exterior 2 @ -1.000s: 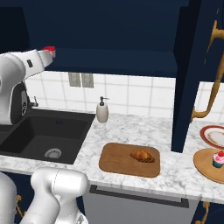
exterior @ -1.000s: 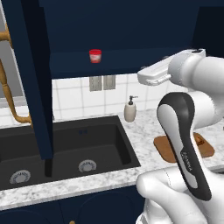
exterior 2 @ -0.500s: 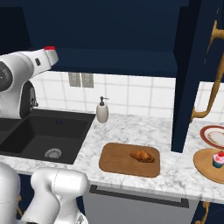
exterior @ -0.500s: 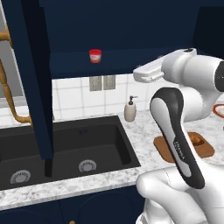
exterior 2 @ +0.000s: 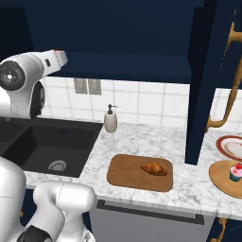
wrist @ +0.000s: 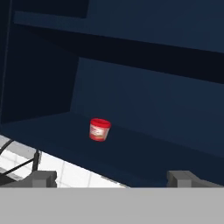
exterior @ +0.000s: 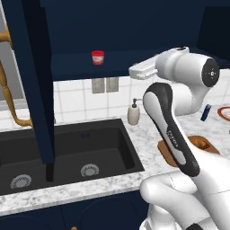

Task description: From the different types of pastries on the counter, select a croissant and place it on the cutting board. Then retrieve a jar of jam from the cabinet and place it alongside the croissant on the cutting board.

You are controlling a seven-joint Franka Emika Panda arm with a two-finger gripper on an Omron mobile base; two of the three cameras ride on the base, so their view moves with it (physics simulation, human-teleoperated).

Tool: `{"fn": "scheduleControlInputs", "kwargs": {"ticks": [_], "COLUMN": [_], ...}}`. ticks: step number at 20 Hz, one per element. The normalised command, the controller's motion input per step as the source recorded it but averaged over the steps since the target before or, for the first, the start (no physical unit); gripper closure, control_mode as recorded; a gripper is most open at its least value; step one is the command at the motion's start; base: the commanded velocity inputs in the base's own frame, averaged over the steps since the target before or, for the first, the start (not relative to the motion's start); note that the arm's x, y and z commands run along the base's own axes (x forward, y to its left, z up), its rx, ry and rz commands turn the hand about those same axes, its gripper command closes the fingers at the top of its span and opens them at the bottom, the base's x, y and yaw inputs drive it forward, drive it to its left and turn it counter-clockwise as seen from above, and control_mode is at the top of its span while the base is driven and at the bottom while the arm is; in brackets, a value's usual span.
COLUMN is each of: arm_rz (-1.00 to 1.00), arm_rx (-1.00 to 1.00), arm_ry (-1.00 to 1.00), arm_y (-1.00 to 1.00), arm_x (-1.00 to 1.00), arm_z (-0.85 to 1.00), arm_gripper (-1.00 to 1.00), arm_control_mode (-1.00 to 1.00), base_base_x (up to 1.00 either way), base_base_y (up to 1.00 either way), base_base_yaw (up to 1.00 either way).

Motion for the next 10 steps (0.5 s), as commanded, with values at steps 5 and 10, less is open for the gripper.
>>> {"fn": "scheduleControlInputs", "kwargs": {"ticks": [5,10], "arm_rz": [-0.02,0.00], "arm_rx": [0.00,0.00], "arm_ry": [0.00,0.00], "arm_y": [0.24,0.07], "arm_x": [0.33,0.24], "arm_z": [-0.05,-0.01], "arm_gripper": [-1.00,-1.00], "arm_control_mode": [-1.00,-1.00], "base_base_x": [0.00,0.00], "base_base_y": [0.00,0.00], "base_base_yaw": [0.00,0.00]}}
